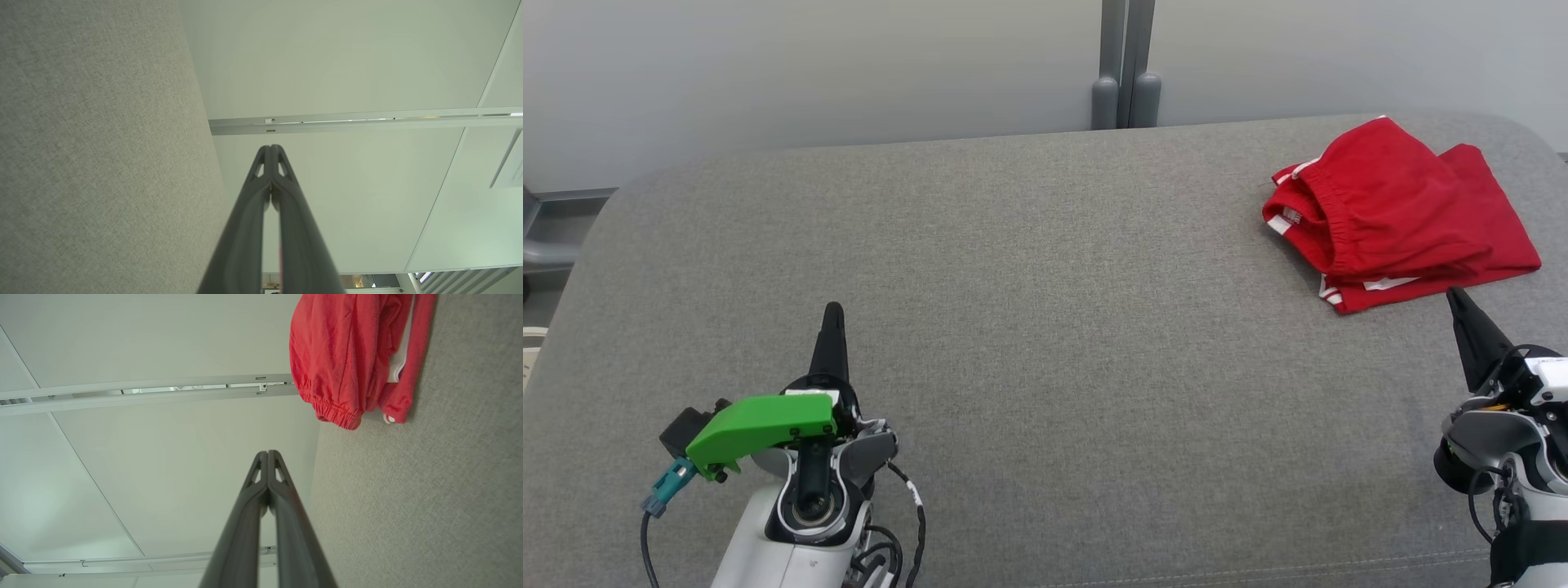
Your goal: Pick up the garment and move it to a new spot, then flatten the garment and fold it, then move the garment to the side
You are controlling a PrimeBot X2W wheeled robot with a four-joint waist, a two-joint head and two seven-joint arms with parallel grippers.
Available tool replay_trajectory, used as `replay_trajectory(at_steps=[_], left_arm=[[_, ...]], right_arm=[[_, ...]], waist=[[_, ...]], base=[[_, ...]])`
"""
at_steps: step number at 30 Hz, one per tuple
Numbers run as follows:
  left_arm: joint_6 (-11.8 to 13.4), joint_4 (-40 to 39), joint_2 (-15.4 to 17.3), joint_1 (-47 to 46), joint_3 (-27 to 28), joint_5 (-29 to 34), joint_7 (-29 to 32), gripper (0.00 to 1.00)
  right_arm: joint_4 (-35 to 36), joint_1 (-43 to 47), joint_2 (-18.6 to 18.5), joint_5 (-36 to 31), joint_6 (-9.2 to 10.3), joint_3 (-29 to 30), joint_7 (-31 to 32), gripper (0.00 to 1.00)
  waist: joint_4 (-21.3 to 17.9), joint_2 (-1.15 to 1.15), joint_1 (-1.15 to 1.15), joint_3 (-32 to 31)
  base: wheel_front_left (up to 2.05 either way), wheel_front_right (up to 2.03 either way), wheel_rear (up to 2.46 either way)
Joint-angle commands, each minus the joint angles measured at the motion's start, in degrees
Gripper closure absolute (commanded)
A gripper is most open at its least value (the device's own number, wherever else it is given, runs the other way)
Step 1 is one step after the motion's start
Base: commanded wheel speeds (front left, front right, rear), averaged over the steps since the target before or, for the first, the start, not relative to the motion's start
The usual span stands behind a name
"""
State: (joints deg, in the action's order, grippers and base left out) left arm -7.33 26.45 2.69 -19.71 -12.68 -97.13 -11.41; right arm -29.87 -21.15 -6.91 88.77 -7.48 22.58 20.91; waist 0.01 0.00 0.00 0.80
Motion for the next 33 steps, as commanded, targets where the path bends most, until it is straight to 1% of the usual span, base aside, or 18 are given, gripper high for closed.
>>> replay_trajectory(at_steps=[1,33], left_arm=[[-0.3,0.1,0.4,-0.8,0.0,-0.3,0.2,1.0],[-0.3,0.1,0.4,-0.8,0.0,-0.3,0.2,1.0]], right_arm=[[-0.1,-0.3,-0.3,0.6,-0.02,0.0,0.0,1.0],[-0.1,-0.2,-0.5,0.8,-0.02,-0.3,-0.2,1.0]], waist=[[0.0,0.0,0.0,0.0],[0.0,0.0,0.0,0.0]], base=[[0.0,0.0,0.0],[0.0,0.0,0.0]])
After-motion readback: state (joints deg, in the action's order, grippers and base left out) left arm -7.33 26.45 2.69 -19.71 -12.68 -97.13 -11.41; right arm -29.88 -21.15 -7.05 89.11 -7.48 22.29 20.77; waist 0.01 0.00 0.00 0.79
